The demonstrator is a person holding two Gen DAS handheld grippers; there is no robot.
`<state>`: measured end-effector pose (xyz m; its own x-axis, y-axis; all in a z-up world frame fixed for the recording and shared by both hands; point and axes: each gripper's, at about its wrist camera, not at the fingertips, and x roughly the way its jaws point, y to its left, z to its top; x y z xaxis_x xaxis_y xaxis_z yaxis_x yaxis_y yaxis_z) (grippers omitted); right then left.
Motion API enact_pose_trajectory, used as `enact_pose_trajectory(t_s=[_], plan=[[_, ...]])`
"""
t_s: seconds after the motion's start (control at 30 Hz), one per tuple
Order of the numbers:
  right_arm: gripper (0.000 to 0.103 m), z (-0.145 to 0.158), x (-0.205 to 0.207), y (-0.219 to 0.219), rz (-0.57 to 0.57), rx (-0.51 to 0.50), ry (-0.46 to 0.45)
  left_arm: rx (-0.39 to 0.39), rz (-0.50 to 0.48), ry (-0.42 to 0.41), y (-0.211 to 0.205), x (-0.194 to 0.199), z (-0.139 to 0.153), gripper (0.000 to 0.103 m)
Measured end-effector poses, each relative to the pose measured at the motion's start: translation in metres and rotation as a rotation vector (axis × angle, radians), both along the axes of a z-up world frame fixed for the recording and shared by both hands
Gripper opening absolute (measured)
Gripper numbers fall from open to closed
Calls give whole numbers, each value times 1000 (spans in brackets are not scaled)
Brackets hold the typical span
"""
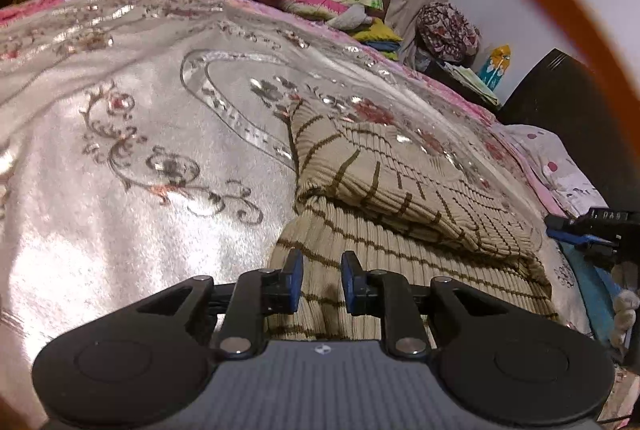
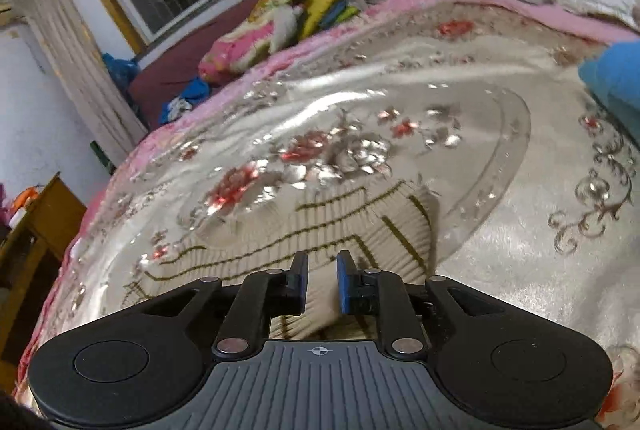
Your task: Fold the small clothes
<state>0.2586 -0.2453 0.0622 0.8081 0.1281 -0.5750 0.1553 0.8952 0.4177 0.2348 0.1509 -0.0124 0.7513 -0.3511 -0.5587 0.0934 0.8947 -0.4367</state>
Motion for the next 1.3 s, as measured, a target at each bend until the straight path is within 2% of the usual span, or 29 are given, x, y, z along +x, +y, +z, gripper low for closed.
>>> enact_pose_trajectory(t_s=[0.17,0.3,0.37,0.47,0.6,0.73,0.93,1.03,1.17,1.3], plan=[[18,-12,3,18,103,-61,39,22,26,7,-1,0,-1,33],[18,-37,12,17,72,-81,150,38,32,-2,-3,-2,3,33],[18,-35,7,14,76,-65,137,48,41,-22,-3,-2,9,33],[18,-26,2,16,94,-93,97,68,49,-68,-7,0,23,34],[18,-14,4,22,137,-97,49,61,30,-99,-19,20,40,37],[18,-17,16,31,177,-98,54,89,-1,-68,-40,51,37,37],[16,-36,26,18,162,-54,101,224,-38,-5,-69,72,14,37],[16,-39,25,6,147,-14,108,226,-38,0,-68,71,11,37],[16,-39,20,4,150,-41,108,219,-29,-7,-67,68,19,37],[16,-35,15,5,142,-75,86,263,-40,25,-70,67,17,37]])
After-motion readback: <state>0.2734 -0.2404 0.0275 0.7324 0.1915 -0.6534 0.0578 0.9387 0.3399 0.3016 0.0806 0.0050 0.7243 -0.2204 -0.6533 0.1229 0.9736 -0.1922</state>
